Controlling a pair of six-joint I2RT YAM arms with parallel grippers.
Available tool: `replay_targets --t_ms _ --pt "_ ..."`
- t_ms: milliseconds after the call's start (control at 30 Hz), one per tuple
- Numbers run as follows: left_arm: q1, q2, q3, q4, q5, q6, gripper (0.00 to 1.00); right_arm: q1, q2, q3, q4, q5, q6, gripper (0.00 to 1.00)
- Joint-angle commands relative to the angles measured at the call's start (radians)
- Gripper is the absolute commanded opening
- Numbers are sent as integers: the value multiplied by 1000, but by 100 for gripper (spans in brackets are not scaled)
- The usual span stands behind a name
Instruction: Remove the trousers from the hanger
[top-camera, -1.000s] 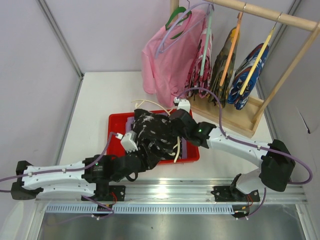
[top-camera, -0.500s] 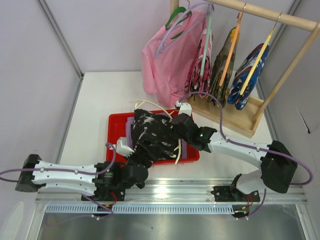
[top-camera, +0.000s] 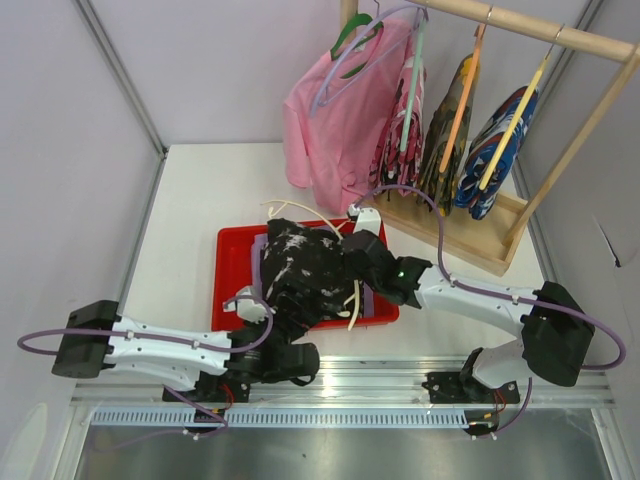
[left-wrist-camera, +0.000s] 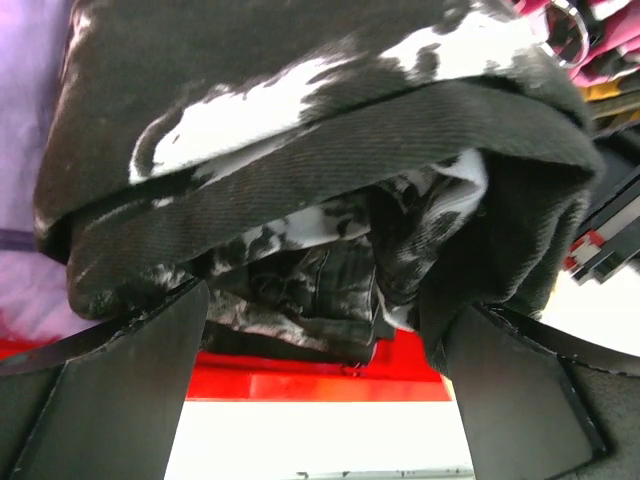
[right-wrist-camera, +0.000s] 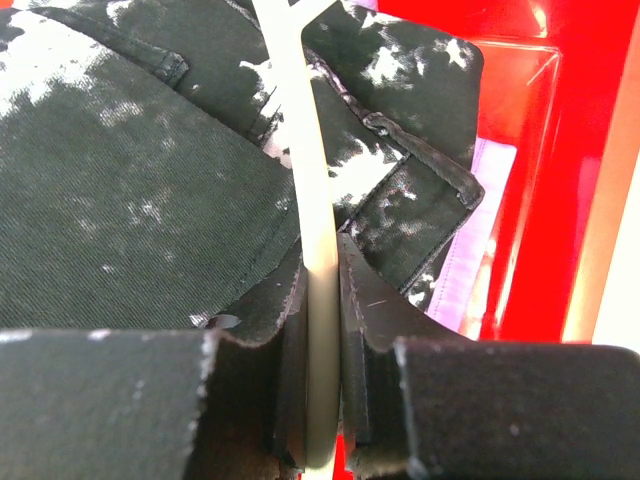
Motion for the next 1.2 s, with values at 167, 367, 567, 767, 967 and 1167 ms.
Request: replay_targets --t_ms 167,367,567,767,967,1167 --pt "3 -82 29 203 -84 -194 99 23 -45 4 150 29 19 0" --pt "55 -143 -40 524 31 66 99 23 -65 -8 147 41 22 0" --pt "81 -77 -18 481 80 -11 100 21 -97 -25 143 53 17 0" --pt "113 -42 -1 393 88 -62 99 4 -120 -42 149 16 5 0" --pt "161 -48 -9 420 72 -9 99 12 -122 -40 164 -7 -10 0" --pt "191 -2 -4 429 98 17 99 10 -100 -16 138 -13 -70 0"
